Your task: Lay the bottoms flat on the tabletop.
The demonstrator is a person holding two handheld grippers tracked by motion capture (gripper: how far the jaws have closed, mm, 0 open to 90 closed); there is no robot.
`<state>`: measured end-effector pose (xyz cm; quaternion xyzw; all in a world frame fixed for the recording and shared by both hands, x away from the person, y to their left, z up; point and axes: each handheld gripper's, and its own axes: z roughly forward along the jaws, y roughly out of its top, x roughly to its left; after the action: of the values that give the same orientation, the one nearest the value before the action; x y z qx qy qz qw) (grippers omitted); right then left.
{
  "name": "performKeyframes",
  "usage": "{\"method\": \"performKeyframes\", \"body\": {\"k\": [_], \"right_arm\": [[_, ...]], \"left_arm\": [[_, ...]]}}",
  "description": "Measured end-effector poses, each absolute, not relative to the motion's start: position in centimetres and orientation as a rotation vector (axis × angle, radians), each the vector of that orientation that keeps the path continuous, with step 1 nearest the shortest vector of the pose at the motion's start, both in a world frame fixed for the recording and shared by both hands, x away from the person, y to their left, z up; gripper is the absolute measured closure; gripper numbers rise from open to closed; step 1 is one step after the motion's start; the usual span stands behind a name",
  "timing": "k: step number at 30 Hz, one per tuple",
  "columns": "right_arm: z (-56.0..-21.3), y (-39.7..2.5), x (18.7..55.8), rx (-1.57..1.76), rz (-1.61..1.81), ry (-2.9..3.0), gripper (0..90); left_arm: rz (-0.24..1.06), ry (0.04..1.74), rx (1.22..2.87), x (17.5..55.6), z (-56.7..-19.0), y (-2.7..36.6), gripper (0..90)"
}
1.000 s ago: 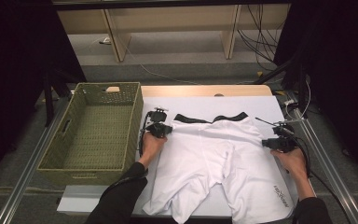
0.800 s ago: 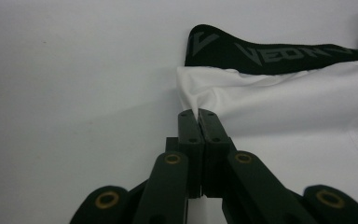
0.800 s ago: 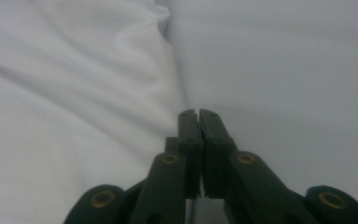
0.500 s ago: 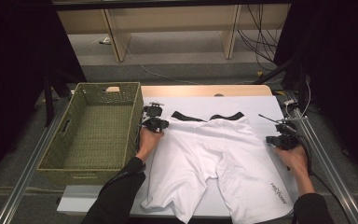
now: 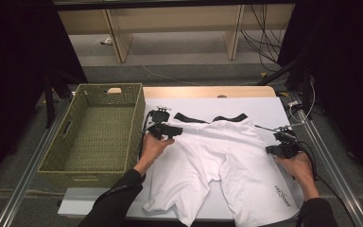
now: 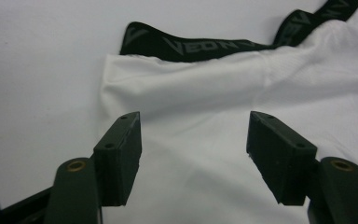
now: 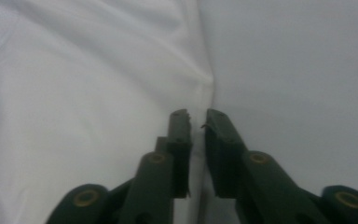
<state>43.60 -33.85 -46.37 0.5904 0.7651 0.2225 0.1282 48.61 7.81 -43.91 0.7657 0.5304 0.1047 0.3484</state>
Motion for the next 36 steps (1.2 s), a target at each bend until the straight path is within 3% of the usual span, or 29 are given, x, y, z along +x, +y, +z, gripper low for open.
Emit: {"method": "performKeyframes", "body": {"k": [16,20,23,30,36], "right_arm": [[-46.5,-34.9,44.0,1.702,0.647,2.186,89.1],[-45.9,-35.0,43.7,1.742,0.724,2.154,61.9],[-45.2,-35.0,43.3,1.718,0.798,2.129,48.0],[-43.5,-33.5,42.2,1.668,0.900,2.065,36.3],[-41.7,-31.6,40.4,1.616,0.971,2.047,31.8]], "left_arm": [[0.236,1.289,1.999,44.2,-44.3,8.8,30.3],[0.250,1.251,2.016,43.1,-44.1,8.8,28.4],[0.267,1.230,2.033,42.4,-44.1,8.8,26.6],[0.262,1.206,2.034,41.1,-44.0,9.0,23.3],[0.260,1.193,2.042,40.0,-44.3,9.4,22.1]]}}
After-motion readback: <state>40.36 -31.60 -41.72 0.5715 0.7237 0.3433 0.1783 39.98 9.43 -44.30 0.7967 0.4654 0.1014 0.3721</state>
